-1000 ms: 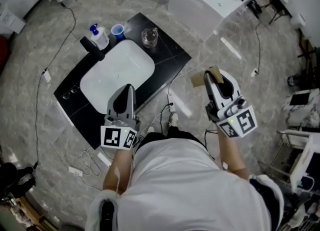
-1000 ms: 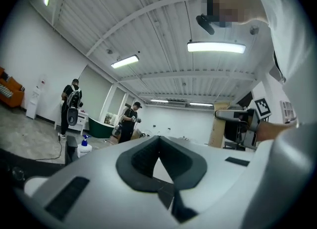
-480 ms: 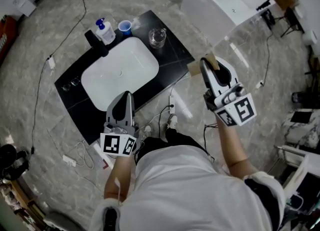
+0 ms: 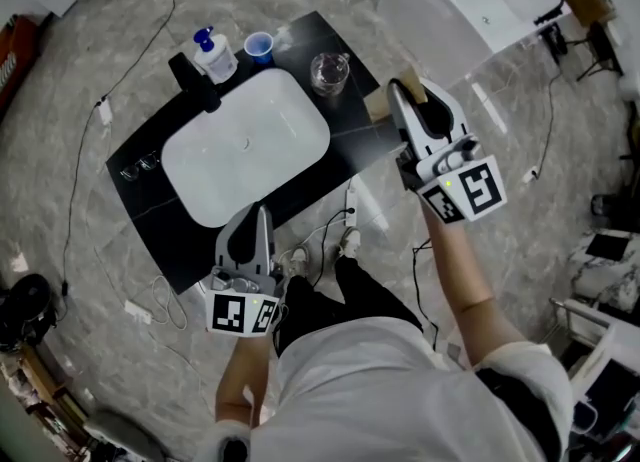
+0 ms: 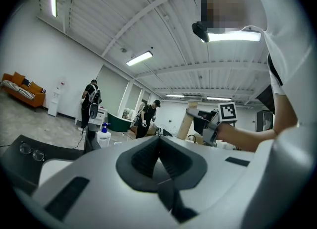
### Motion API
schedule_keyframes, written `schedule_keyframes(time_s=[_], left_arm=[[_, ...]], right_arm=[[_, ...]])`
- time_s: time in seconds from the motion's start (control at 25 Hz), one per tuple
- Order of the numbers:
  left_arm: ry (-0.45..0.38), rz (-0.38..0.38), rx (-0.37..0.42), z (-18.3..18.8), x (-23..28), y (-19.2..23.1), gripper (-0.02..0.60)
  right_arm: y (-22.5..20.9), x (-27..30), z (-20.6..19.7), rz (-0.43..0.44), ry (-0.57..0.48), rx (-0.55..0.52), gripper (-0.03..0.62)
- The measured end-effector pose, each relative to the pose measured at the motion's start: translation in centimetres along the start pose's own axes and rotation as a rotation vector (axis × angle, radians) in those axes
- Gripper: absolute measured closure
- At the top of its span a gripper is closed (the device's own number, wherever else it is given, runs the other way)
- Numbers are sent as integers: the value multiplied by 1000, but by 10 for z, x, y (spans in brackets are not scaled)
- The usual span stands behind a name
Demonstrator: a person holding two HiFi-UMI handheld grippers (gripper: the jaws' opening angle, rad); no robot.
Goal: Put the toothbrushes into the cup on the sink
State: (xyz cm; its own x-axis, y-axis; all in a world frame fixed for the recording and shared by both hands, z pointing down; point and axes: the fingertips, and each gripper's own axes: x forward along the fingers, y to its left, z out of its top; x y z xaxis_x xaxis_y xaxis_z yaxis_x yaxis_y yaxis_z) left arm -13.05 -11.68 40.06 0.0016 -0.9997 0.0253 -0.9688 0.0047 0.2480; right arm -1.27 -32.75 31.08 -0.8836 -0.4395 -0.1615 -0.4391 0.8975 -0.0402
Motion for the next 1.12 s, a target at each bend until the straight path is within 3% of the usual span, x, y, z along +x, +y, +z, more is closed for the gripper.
schedule_keyframes(time_s=[0.24,1.12], left_arm=[[9,-15,1,-9,7,-4,578],[21,77,-3,-22,20,20,578]], right_arm=[[-12,24,-14,-5,-25,5,505],[-53,92,-95,-35,-15,66,505]])
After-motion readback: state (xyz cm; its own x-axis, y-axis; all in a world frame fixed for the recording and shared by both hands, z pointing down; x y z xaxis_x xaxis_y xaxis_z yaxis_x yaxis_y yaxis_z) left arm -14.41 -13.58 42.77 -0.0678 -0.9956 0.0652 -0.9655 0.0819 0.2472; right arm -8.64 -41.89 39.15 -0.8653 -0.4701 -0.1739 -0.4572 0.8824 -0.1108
